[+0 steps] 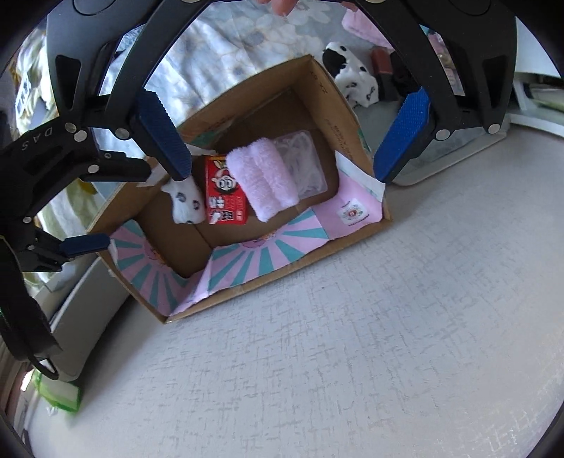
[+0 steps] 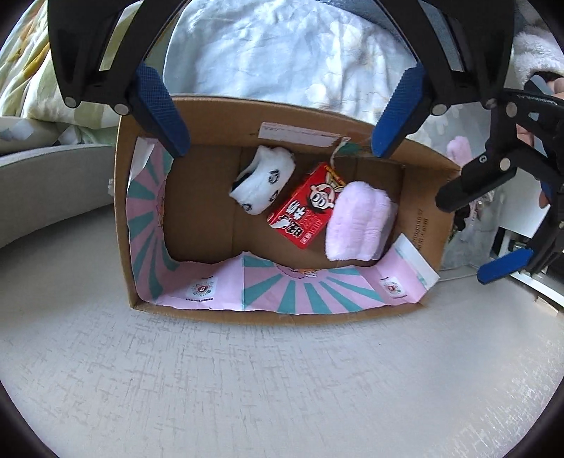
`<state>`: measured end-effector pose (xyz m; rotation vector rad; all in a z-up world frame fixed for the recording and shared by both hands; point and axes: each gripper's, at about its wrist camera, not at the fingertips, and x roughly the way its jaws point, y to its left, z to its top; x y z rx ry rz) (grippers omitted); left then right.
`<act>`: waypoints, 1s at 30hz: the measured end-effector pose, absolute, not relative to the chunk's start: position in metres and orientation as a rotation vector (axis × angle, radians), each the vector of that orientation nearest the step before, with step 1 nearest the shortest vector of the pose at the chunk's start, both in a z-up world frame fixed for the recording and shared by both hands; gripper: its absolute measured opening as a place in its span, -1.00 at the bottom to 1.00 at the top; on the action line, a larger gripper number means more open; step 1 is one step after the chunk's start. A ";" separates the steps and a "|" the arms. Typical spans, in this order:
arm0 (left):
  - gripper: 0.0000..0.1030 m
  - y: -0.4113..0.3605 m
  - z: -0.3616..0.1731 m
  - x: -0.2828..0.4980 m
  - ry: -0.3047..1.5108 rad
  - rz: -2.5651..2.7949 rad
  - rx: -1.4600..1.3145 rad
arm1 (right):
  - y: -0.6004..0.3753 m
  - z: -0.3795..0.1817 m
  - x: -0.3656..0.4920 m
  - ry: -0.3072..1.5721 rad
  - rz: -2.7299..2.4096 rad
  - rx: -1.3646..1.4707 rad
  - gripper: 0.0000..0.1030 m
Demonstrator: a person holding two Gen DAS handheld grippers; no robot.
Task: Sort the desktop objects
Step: 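Carry the hair band and sock into the cardboard box and release them, then move both grippers back toward the remaining items on the bag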
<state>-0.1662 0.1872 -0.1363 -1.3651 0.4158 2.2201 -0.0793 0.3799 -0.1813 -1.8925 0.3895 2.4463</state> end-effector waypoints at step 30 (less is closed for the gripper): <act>1.00 0.052 -0.066 -0.118 0.301 2.435 -1.249 | 0.288 -0.108 -0.070 0.352 2.736 -1.804 1.00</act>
